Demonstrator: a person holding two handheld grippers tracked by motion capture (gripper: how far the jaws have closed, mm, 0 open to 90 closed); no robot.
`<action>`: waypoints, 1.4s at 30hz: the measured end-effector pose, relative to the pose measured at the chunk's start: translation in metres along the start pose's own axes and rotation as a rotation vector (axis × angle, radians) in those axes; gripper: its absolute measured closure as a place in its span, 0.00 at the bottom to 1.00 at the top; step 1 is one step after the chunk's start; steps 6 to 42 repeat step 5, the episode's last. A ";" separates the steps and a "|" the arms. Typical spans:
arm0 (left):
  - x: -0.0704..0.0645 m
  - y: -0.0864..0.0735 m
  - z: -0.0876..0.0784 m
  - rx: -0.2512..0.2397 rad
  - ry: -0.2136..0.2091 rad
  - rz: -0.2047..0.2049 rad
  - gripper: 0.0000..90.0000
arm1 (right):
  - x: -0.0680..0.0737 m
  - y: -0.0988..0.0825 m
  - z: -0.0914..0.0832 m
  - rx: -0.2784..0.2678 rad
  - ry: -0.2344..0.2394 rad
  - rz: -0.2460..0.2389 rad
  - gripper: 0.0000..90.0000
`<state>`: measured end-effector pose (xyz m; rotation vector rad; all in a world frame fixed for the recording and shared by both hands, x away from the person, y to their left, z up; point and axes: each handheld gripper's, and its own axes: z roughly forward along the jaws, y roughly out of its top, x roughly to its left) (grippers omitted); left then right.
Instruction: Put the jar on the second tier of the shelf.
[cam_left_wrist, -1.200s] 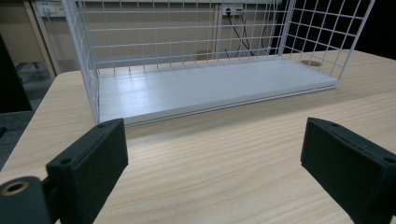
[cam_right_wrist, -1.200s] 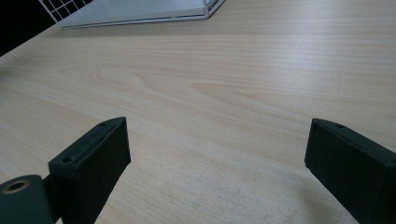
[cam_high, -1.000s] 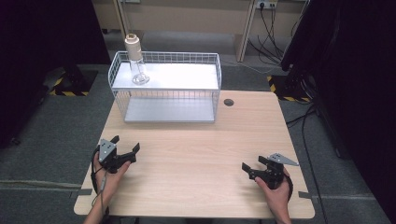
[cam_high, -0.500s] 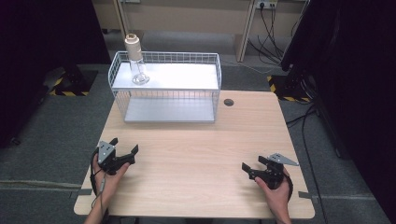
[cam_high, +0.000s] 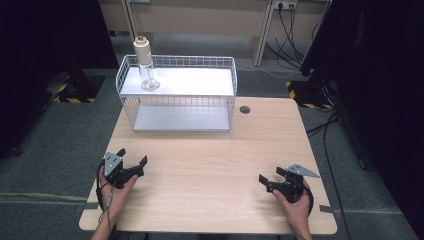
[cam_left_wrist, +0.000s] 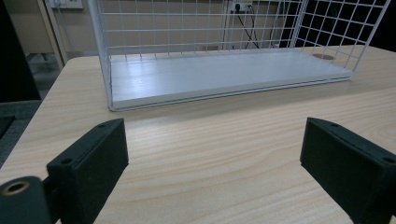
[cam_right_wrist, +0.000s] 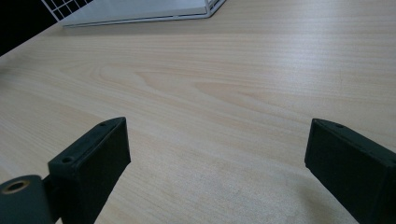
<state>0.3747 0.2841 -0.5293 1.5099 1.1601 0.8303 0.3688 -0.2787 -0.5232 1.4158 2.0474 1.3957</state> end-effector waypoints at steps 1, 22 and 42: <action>-0.001 0.000 0.000 0.000 0.002 0.005 0.08 | 0.000 0.000 0.000 0.000 0.001 0.000 0.08; -0.001 0.000 0.000 0.003 0.002 0.011 0.08 | 0.000 0.000 0.000 0.001 0.001 -0.001 0.08; -0.001 0.000 0.000 0.003 0.002 0.011 0.08 | 0.000 0.000 0.000 0.001 0.001 -0.001 0.08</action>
